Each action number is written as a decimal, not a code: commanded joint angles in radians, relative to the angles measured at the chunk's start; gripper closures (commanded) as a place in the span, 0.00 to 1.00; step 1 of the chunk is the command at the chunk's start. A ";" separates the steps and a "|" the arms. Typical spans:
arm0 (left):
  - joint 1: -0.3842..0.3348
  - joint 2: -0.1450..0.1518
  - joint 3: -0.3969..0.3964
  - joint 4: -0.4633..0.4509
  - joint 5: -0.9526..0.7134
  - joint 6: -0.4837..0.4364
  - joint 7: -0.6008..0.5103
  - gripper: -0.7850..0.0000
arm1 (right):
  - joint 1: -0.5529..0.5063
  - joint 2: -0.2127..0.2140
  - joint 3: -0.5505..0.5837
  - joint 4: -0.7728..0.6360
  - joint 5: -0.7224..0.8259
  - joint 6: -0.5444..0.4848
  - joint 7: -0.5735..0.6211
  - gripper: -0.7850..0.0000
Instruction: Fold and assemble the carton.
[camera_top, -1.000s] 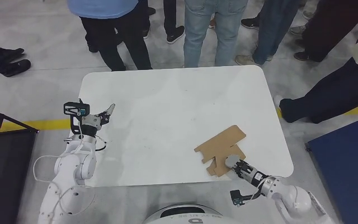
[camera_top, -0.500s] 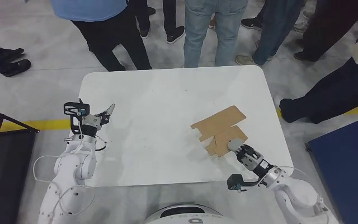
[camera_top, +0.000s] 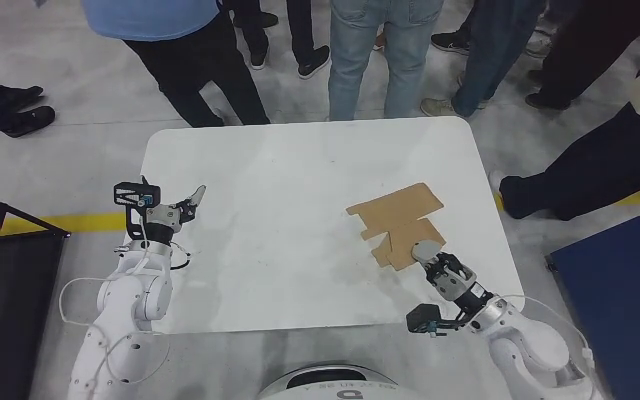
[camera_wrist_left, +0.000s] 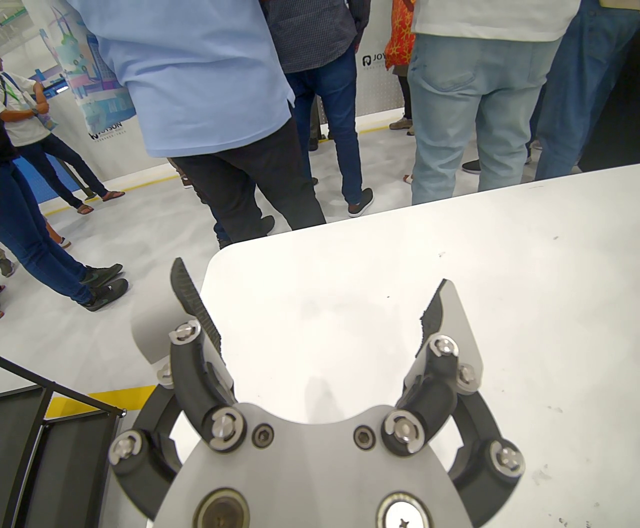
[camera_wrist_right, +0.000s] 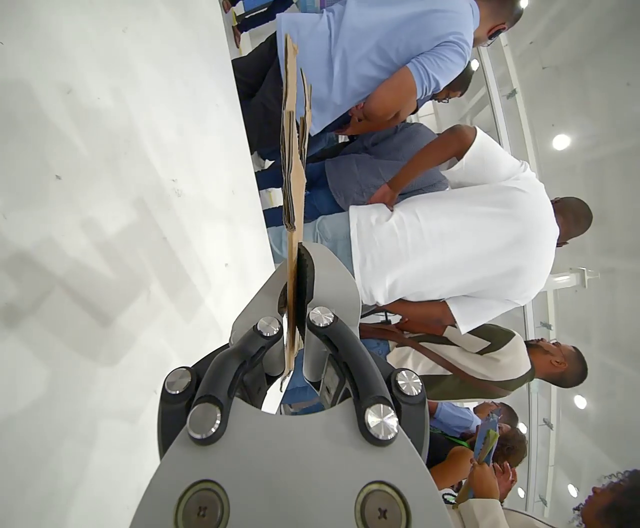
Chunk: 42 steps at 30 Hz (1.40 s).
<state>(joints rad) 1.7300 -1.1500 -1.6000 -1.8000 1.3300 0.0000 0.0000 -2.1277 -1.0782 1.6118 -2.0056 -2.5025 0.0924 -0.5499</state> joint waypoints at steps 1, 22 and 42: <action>0.000 0.000 0.000 0.000 0.000 0.000 0.000 0.00 | 0.014 0.001 -0.001 -0.003 -0.048 0.000 0.017 1.00; 0.000 0.000 0.000 0.000 0.000 0.000 0.000 0.00 | 0.319 -0.013 -0.206 -0.182 -0.569 0.291 0.359 1.00; 0.000 0.000 0.000 0.000 0.000 0.000 0.000 0.00 | 0.340 -0.024 -0.345 -0.218 -0.060 0.190 0.208 1.00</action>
<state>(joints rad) 1.7300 -1.1500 -1.6000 -1.8000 1.3300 0.0000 0.0000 -1.7984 -1.1018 1.2856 -2.2211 -2.8564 0.3074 -0.2935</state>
